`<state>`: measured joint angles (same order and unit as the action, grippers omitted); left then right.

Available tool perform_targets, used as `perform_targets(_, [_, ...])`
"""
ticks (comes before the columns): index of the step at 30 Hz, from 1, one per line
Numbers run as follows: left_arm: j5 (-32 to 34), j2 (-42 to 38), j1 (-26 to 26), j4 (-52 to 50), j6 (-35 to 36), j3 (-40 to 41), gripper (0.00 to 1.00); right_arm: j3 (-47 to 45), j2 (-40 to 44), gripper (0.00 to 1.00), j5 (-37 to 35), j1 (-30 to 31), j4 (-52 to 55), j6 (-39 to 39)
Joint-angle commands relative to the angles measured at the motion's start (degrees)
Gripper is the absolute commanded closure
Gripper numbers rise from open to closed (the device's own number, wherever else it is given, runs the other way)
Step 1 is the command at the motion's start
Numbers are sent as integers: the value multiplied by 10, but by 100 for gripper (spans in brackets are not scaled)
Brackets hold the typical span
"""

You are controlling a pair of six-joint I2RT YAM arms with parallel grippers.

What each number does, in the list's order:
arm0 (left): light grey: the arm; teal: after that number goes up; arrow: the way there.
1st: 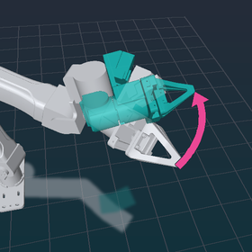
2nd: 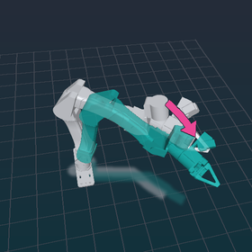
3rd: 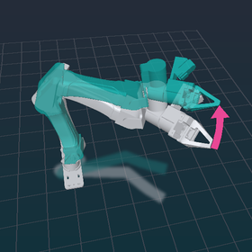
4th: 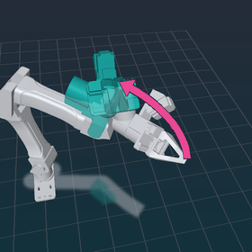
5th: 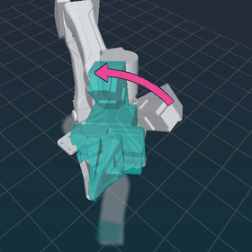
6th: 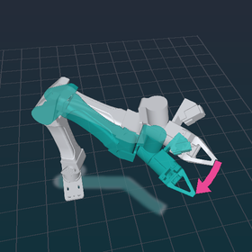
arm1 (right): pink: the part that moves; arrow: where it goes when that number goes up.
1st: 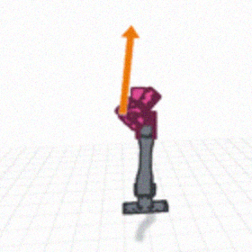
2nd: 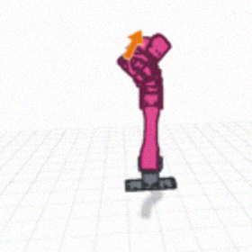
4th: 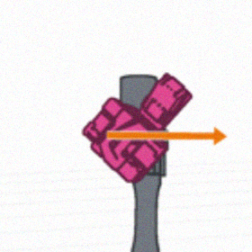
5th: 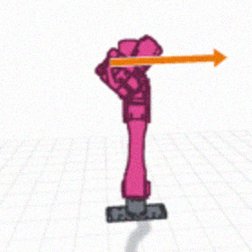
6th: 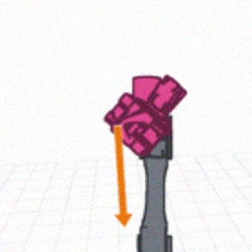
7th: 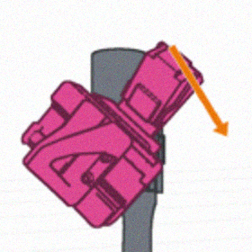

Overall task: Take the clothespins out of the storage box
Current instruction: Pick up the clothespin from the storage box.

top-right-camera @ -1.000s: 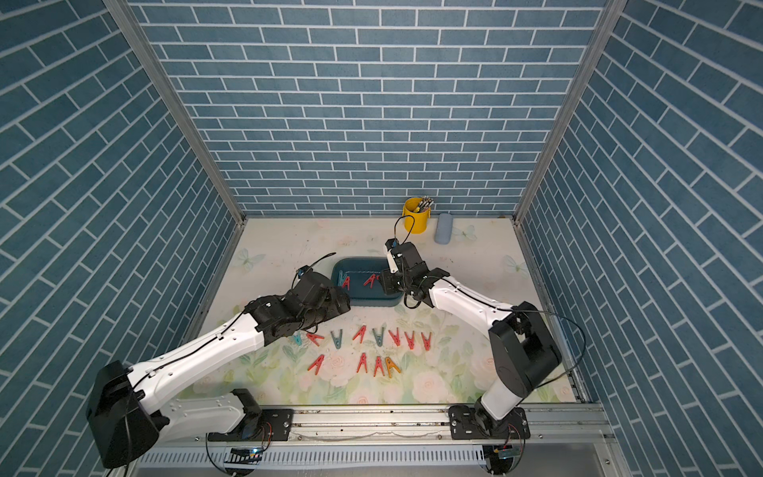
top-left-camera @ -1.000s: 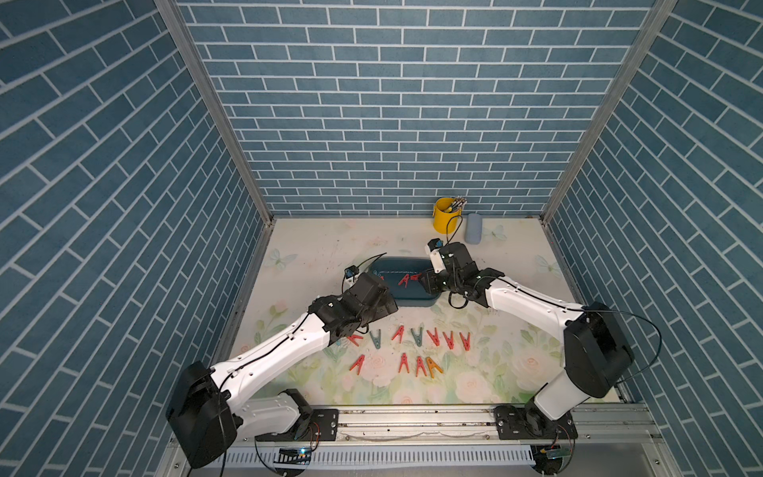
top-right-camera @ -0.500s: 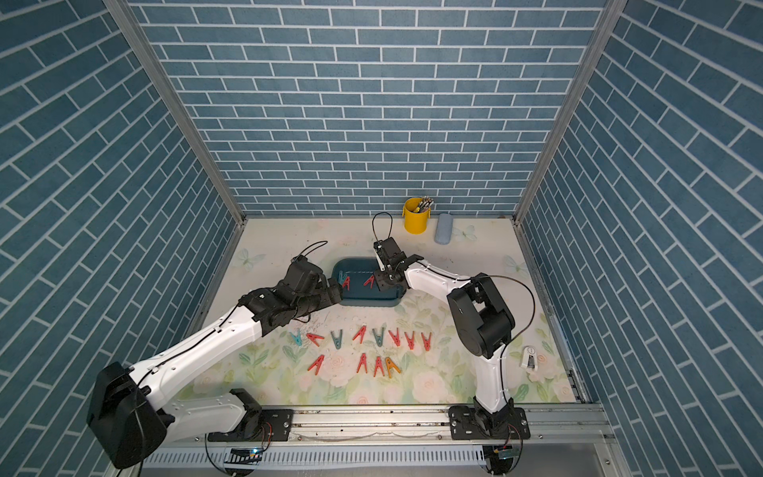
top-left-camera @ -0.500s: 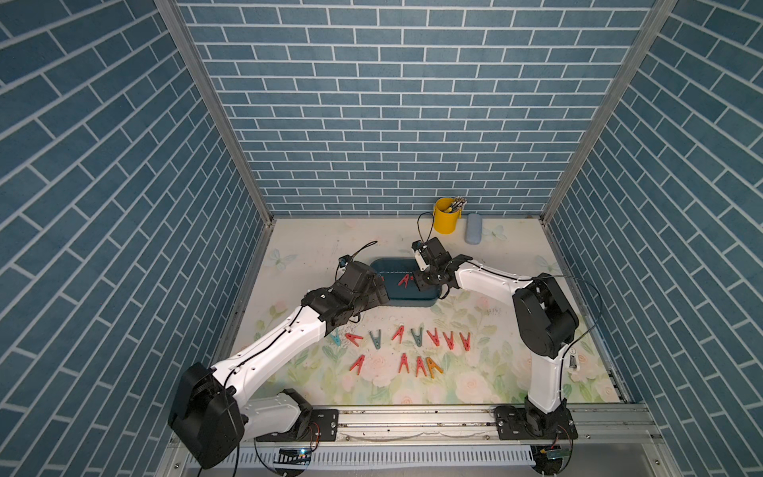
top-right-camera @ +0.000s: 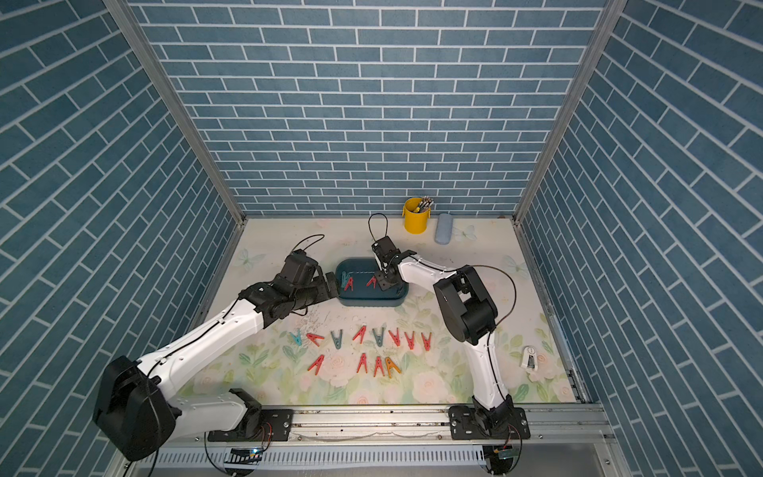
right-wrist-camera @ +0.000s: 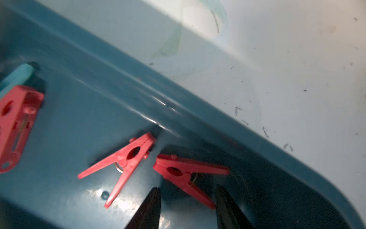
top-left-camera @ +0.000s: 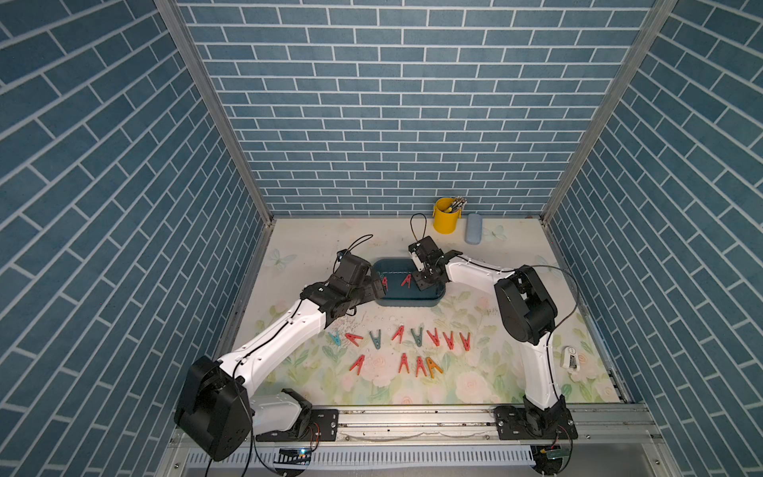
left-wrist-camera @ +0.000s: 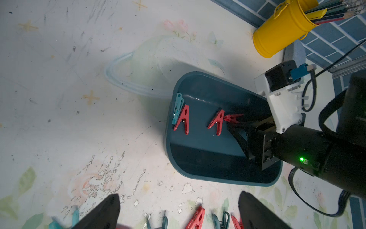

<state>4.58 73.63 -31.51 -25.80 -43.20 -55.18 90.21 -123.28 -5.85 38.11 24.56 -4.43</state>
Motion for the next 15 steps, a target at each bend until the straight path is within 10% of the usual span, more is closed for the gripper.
perform_targets(1, [-13, 2, 9, 3, 13, -15, 1, 21, -19, 53, 0, -2, 28, 21])
perform_targets(15, [-23, -3, 14, 1, 5, -14, 0, 10, -13, 83, 19, 6, 27, 9])
